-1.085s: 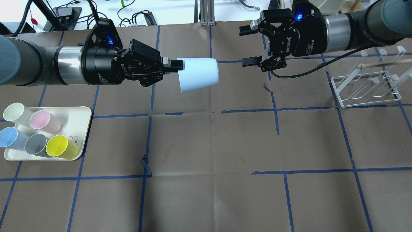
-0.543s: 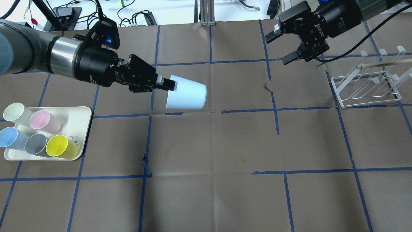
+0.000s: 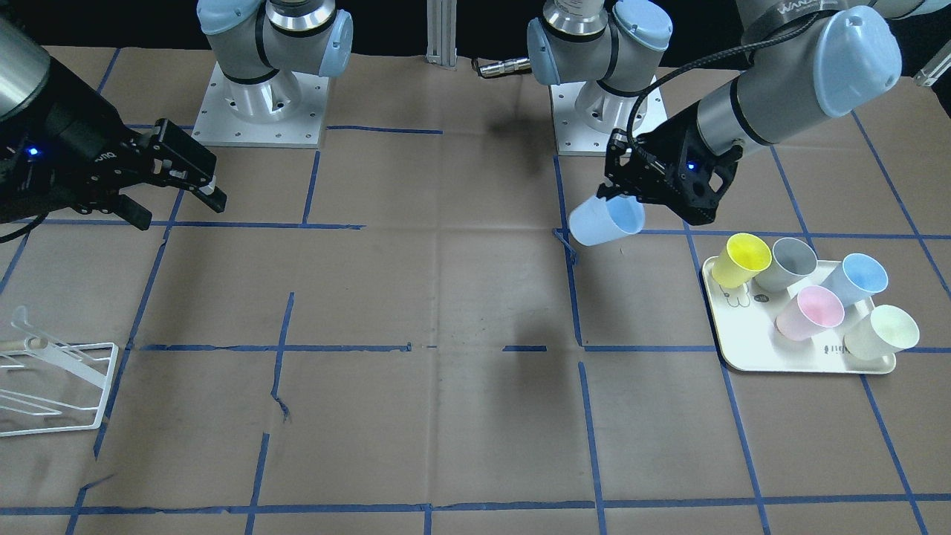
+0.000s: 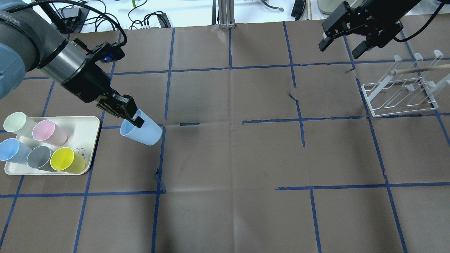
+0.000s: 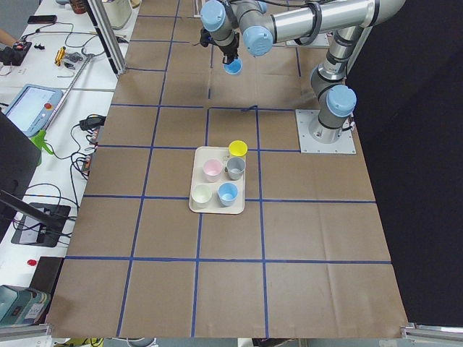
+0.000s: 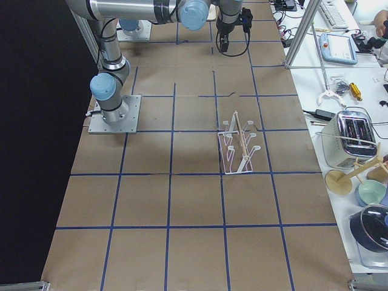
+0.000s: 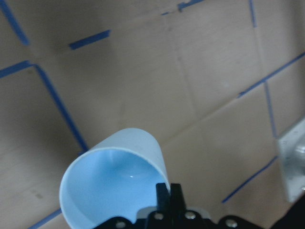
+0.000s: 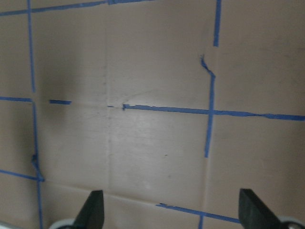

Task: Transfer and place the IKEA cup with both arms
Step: 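Carry the cup with the left gripper down onto the white tray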

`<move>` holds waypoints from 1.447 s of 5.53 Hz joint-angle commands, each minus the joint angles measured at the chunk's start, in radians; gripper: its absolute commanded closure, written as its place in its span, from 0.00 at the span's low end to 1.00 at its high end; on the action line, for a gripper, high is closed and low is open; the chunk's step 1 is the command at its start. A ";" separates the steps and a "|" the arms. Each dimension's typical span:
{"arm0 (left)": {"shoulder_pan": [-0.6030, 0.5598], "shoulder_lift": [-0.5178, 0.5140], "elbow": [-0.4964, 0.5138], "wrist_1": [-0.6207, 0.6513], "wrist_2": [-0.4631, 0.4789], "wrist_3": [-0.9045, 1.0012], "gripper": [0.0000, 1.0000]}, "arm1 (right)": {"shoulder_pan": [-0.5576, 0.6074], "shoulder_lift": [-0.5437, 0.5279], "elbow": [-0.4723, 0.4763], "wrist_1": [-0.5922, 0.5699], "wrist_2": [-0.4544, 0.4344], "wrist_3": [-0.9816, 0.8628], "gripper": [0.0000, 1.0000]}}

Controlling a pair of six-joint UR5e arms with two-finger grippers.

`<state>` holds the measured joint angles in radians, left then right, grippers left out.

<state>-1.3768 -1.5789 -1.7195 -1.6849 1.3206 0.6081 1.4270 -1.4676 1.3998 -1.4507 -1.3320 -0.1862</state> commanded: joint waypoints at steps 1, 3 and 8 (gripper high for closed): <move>0.053 -0.079 -0.003 0.236 0.235 -0.264 1.00 | 0.178 -0.004 -0.001 -0.084 -0.299 0.207 0.00; 0.169 -0.156 -0.005 0.365 0.354 -0.288 1.00 | 0.188 0.004 0.007 -0.099 -0.322 0.248 0.00; 0.213 -0.302 -0.048 0.470 0.408 -0.277 0.99 | 0.127 -0.005 -0.002 -0.082 -0.237 0.252 0.00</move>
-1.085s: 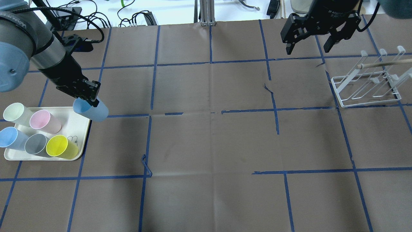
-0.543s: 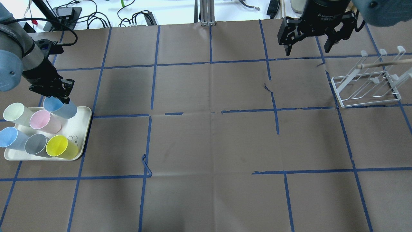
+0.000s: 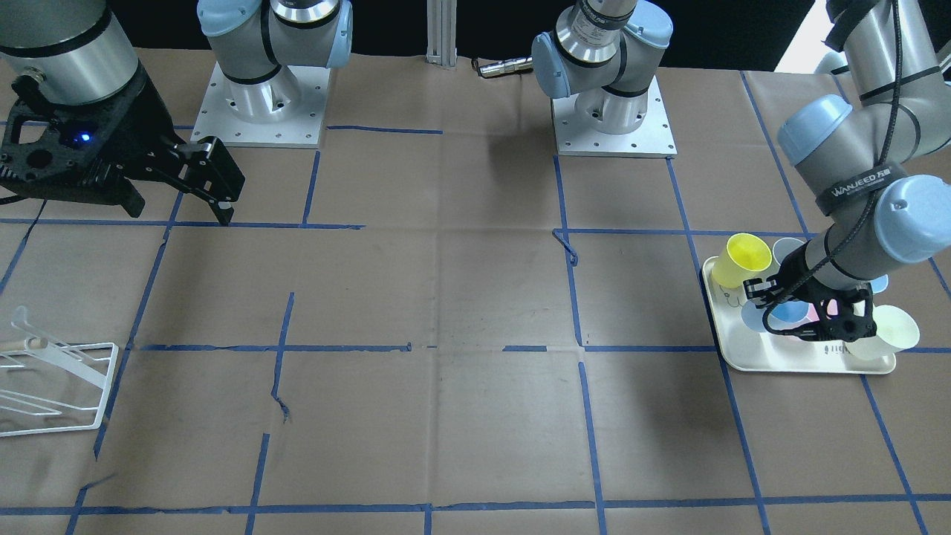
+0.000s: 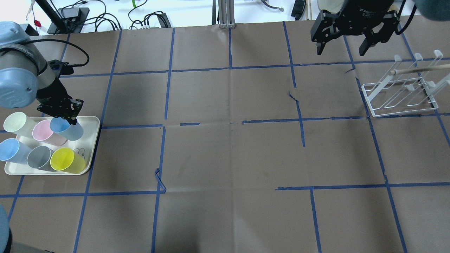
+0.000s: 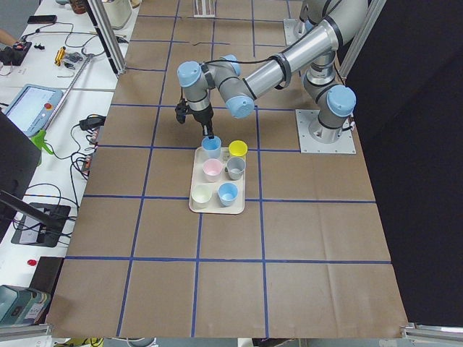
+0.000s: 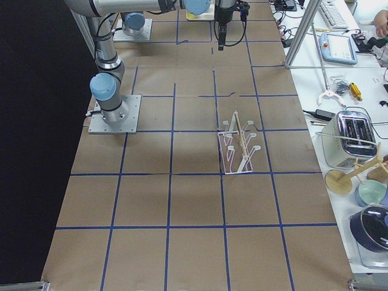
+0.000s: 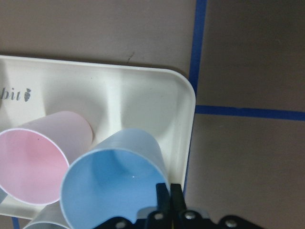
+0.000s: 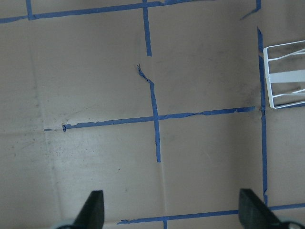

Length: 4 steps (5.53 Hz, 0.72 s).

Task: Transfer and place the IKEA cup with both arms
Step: 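Set the cup upright on the tray and open the left gripper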

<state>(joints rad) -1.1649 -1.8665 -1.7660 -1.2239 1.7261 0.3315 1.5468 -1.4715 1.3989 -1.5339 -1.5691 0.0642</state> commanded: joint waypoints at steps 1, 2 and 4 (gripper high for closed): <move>-0.001 -0.022 -0.001 0.009 0.000 -0.002 0.98 | 0.038 -0.007 -0.001 -0.002 -0.044 0.009 0.00; -0.001 -0.038 0.000 0.010 -0.002 0.000 0.98 | 0.042 0.000 -0.003 -0.008 -0.040 0.003 0.00; -0.001 -0.046 0.000 0.017 -0.003 0.000 0.77 | 0.042 0.000 -0.003 -0.012 -0.039 0.005 0.00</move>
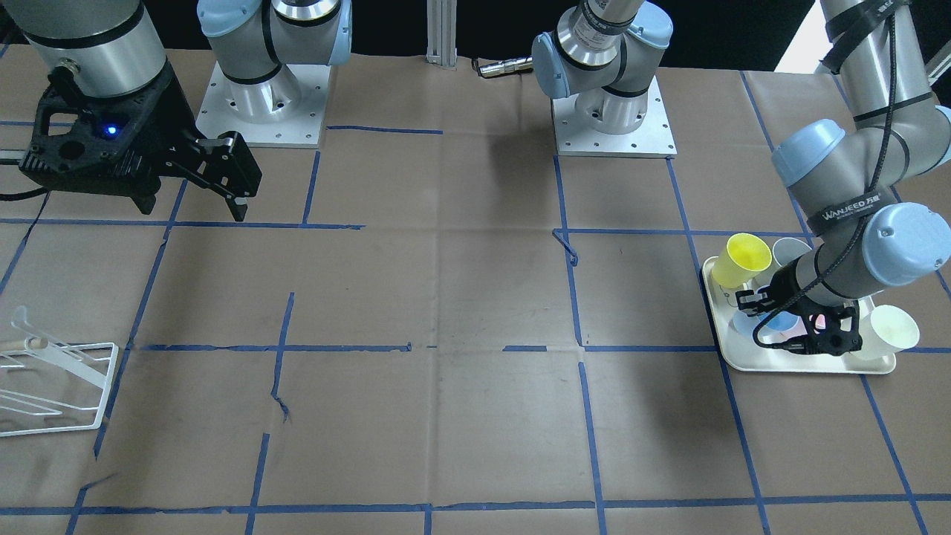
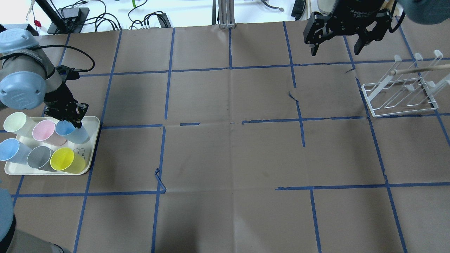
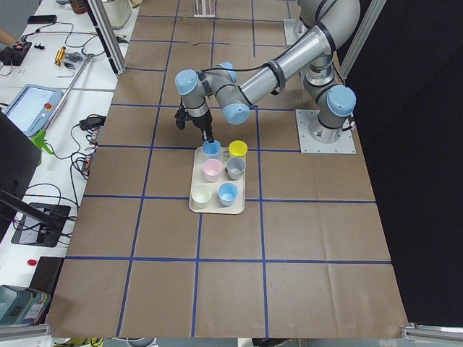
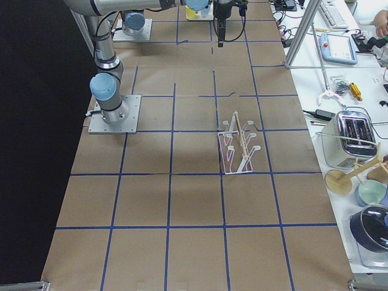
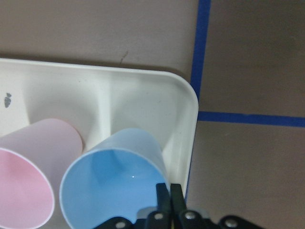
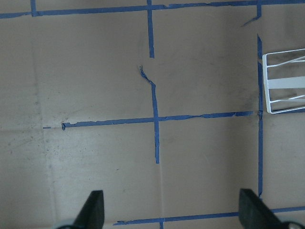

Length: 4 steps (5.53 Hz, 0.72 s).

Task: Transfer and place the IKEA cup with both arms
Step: 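Set the cup upright on the tray and open the left gripper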

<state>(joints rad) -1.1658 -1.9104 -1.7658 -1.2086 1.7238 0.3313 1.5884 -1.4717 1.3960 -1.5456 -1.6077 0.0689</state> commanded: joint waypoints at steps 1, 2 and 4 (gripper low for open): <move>0.000 -0.002 0.000 0.001 -0.004 0.000 0.24 | -0.004 0.002 0.000 -0.001 0.024 0.002 0.00; 0.000 0.010 0.018 -0.015 -0.001 0.000 0.11 | -0.005 -0.002 0.000 -0.002 0.023 0.003 0.00; -0.043 0.126 0.044 -0.146 -0.016 -0.009 0.02 | -0.005 -0.004 0.001 -0.001 0.018 0.002 0.00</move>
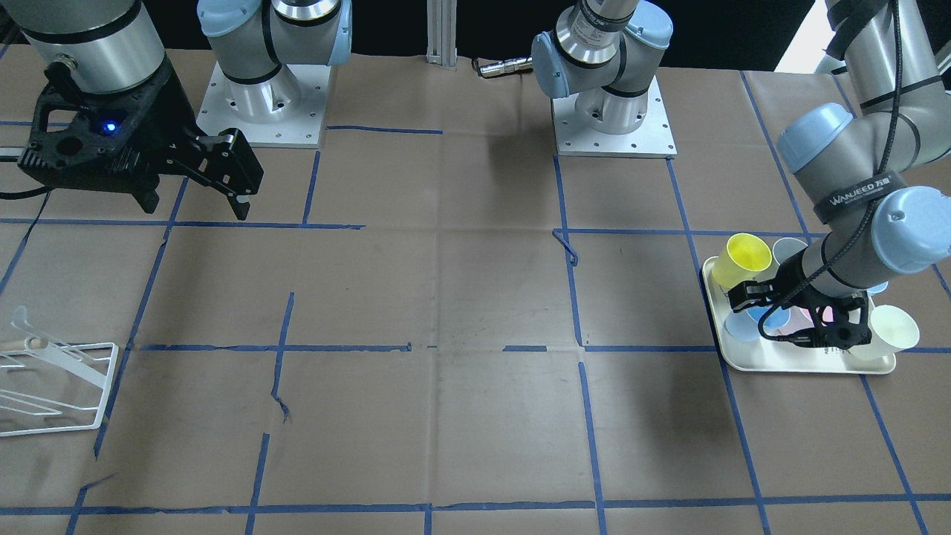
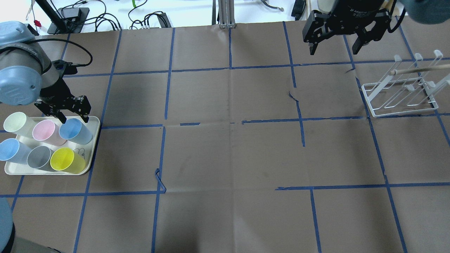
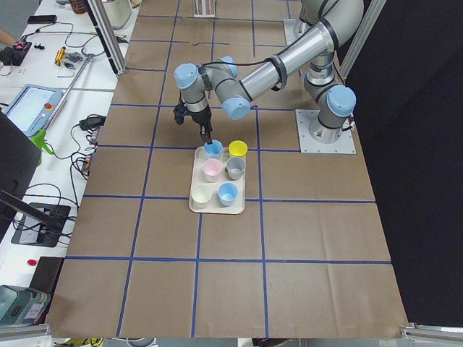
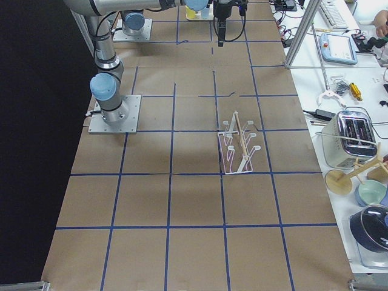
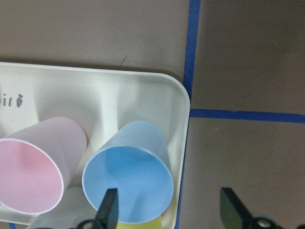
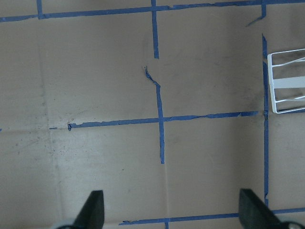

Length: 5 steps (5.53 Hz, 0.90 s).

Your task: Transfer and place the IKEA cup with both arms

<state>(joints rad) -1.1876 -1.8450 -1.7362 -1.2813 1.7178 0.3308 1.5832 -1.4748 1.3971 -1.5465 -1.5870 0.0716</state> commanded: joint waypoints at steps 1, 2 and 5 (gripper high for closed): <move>-0.076 0.134 0.047 -0.167 -0.179 -0.016 0.02 | 0.000 -0.001 0.000 0.000 0.001 -0.001 0.00; -0.171 0.173 0.123 -0.284 -0.188 -0.083 0.02 | 0.000 -0.001 -0.001 -0.001 0.002 -0.001 0.00; -0.383 0.265 0.211 -0.368 -0.093 -0.207 0.02 | 0.000 -0.001 0.002 0.000 0.002 -0.001 0.00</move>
<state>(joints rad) -1.5303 -1.6096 -1.5238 -1.6461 1.6166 0.1369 1.5830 -1.4756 1.3978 -1.5466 -1.5846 0.0706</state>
